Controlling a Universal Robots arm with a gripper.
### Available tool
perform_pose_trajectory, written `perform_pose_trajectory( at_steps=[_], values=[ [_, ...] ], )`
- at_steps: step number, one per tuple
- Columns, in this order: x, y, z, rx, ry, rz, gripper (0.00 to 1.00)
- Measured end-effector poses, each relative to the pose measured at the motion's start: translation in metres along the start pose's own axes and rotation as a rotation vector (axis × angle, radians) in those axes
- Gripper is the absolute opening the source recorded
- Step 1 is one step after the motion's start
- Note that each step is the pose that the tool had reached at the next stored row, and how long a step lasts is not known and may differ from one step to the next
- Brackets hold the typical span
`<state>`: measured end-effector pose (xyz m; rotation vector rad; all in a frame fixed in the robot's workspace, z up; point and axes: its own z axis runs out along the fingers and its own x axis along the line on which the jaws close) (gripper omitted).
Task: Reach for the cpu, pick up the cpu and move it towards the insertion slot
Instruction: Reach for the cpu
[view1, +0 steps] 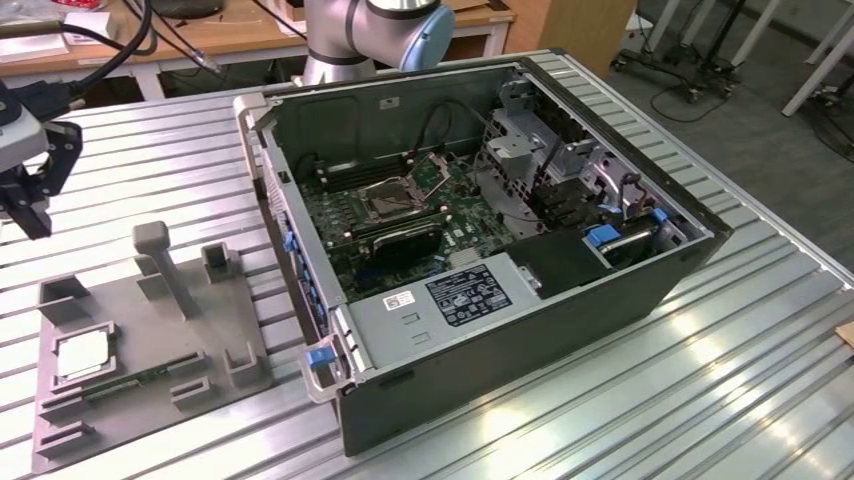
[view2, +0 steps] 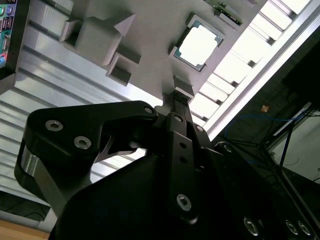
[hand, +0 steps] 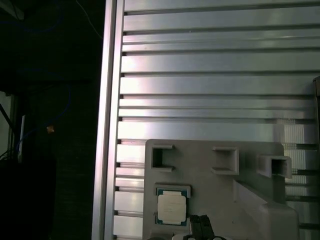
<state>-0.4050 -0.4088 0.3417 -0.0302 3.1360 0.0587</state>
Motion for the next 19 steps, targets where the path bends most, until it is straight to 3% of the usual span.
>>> perform_pose_trajectory(
  at_steps=[19],
  values=[
    [0.0009, -0.0002, 0.0052, 0.0000, -0.0004, 0.000, 0.10]
  ],
)
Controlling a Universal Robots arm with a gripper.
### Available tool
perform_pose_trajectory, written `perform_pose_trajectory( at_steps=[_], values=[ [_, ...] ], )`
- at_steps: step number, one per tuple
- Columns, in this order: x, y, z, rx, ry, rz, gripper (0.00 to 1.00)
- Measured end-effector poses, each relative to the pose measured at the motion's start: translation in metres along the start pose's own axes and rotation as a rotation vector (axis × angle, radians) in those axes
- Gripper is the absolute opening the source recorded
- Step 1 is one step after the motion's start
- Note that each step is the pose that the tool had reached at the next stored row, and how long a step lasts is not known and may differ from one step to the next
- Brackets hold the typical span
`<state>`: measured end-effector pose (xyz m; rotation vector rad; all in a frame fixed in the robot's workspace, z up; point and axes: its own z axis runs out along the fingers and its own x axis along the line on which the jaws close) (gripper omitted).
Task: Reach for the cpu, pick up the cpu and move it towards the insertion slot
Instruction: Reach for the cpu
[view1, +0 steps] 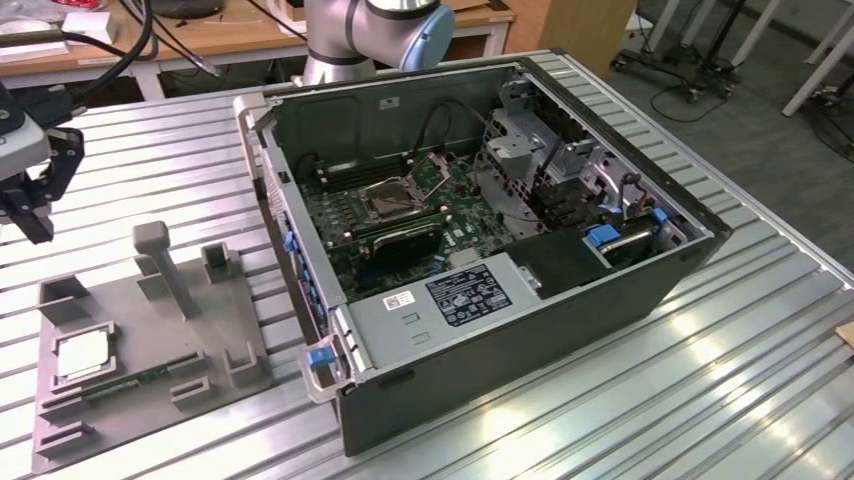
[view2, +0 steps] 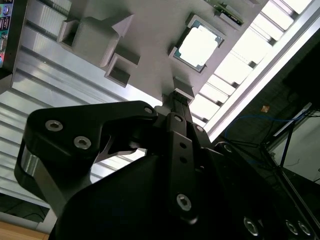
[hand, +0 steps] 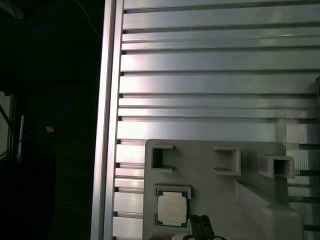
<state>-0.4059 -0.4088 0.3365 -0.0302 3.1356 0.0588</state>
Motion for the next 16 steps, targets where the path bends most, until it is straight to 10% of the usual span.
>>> perform_pose_trajectory(
  at_steps=[16],
  values=[
    [0.0000, -0.0001, 0.0035, -0.0005, 0.0000, 0.000, 0.10]
  ],
)
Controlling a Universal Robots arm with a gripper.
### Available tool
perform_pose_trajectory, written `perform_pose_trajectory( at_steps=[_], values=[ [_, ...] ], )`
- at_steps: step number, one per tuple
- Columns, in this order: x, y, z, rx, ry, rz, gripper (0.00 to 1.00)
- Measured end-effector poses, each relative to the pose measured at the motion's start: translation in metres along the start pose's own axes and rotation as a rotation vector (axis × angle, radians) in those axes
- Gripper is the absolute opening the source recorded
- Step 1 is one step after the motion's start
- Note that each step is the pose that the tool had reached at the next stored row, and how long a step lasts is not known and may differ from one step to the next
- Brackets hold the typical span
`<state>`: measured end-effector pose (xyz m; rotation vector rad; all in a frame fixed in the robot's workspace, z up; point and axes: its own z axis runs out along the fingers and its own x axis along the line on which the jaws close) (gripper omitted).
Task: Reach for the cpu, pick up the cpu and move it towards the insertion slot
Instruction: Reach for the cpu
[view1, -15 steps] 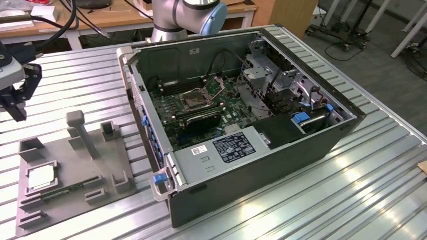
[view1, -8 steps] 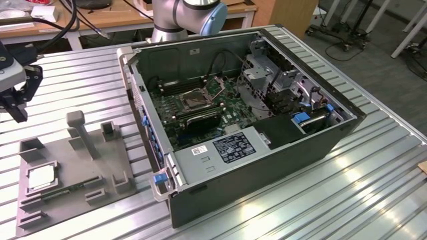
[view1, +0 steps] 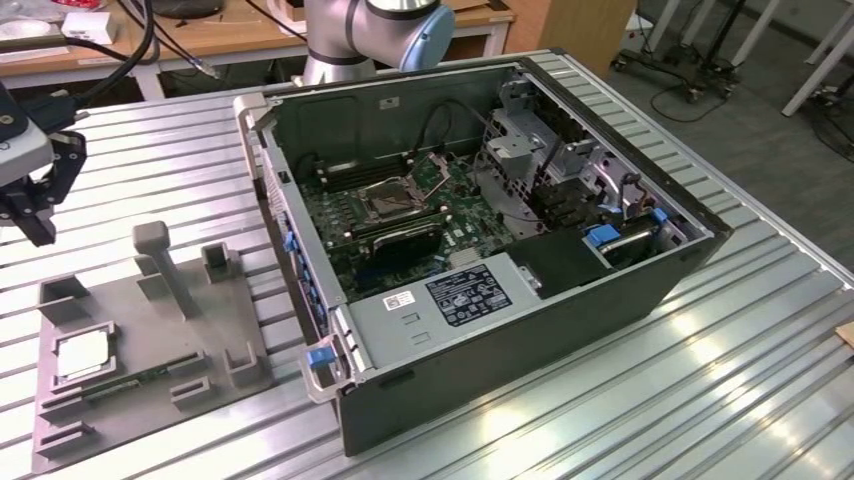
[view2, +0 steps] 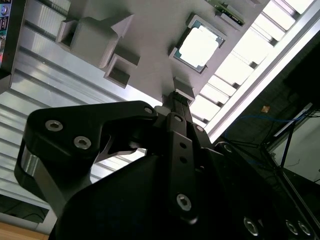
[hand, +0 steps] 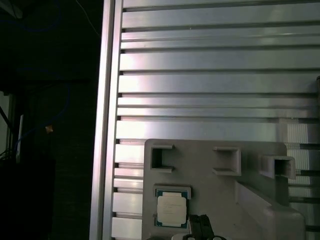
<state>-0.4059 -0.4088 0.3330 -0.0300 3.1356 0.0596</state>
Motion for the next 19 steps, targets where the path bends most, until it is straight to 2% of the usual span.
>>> perform_pose_trajectory(
  at_steps=[14, 19],
  values=[
    [0.0000, -0.0002, 0.0065, 0.0000, 0.0000, 0.000, 0.10],
    [0.0000, -0.0003, 0.0070, 0.0000, 0.0001, 0.000, 0.10]
  ],
)
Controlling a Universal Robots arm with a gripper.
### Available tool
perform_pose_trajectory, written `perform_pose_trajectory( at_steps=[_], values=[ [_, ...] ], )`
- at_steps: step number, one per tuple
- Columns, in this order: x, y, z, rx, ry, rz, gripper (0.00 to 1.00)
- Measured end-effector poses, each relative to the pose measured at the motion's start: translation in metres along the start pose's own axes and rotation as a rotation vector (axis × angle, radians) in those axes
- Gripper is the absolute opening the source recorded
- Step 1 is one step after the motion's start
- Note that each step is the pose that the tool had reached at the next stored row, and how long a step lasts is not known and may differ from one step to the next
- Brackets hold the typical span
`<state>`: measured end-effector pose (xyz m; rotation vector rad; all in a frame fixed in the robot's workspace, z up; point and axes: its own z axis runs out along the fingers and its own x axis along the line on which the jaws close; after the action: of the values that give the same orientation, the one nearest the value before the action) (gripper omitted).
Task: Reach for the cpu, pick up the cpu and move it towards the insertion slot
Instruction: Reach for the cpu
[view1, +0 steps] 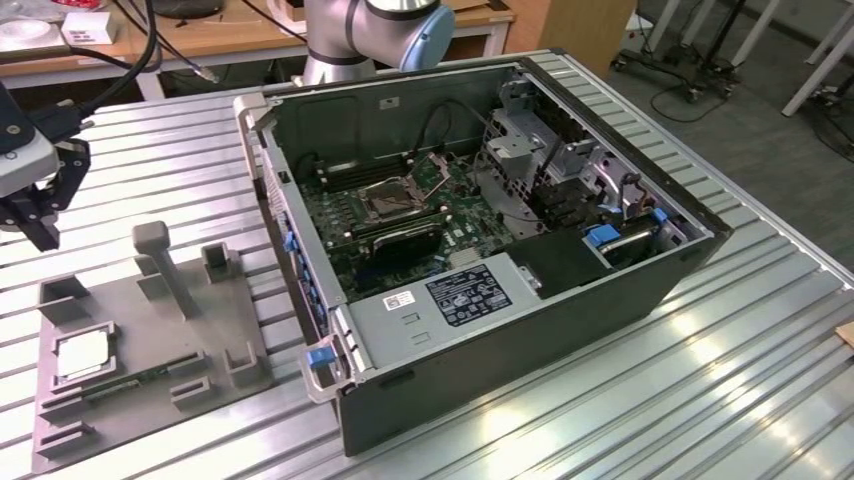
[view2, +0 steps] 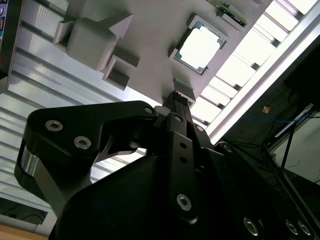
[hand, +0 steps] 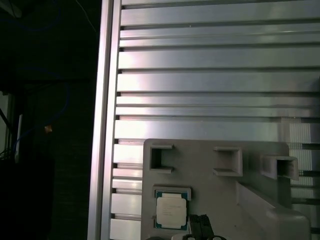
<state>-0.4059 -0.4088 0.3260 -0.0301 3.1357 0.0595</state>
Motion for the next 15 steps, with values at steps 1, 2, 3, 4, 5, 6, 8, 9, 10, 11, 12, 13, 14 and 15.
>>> perform_pose_trajectory(
  at_steps=[1, 2, 3, 4, 5, 6, 8, 9, 10, 11, 12, 13, 14, 15],
  values=[
    [0.0000, 0.0000, 0.0000, 0.0000, 0.0000, 0.000, 0.10],
    [0.0000, 0.0000, 0.0001, 0.0000, 0.0000, 0.000, 0.10],
    [0.0000, 0.0000, 0.0002, -0.0001, -0.0001, 0.000, 0.10],
    [0.0000, 0.0000, 0.0006, -0.0002, -0.0003, 0.000, 0.10],
    [0.0000, 0.0000, 0.0010, -0.0002, -0.0003, 0.000, 0.10],
    [0.0000, 0.0000, 0.0015, -0.0001, -0.0001, 0.000, 0.10],
    [0.0000, -0.0001, 0.0028, -0.0001, -0.0002, 0.000, 0.10],
    [0.0000, -0.0001, 0.0035, -0.0001, -0.0001, 0.000, 0.10],
    [0.0000, -0.0002, 0.0041, 0.0000, 0.0000, 0.000, 0.10],
    [0.0000, -0.0002, 0.0049, 0.0000, 0.0000, 0.000, 0.10],
    [0.0000, -0.0002, 0.0058, -0.0001, -0.0001, 0.000, 0.10],
    [0.0000, -0.0003, 0.0066, -0.0001, -0.0001, 0.000, 0.10],
    [0.0000, -0.0003, 0.0075, 0.0000, -0.0001, 0.000, 0.10],
    [0.0000, -0.0003, 0.0084, 0.0000, -0.0001, 0.000, 0.10]
  ],
)
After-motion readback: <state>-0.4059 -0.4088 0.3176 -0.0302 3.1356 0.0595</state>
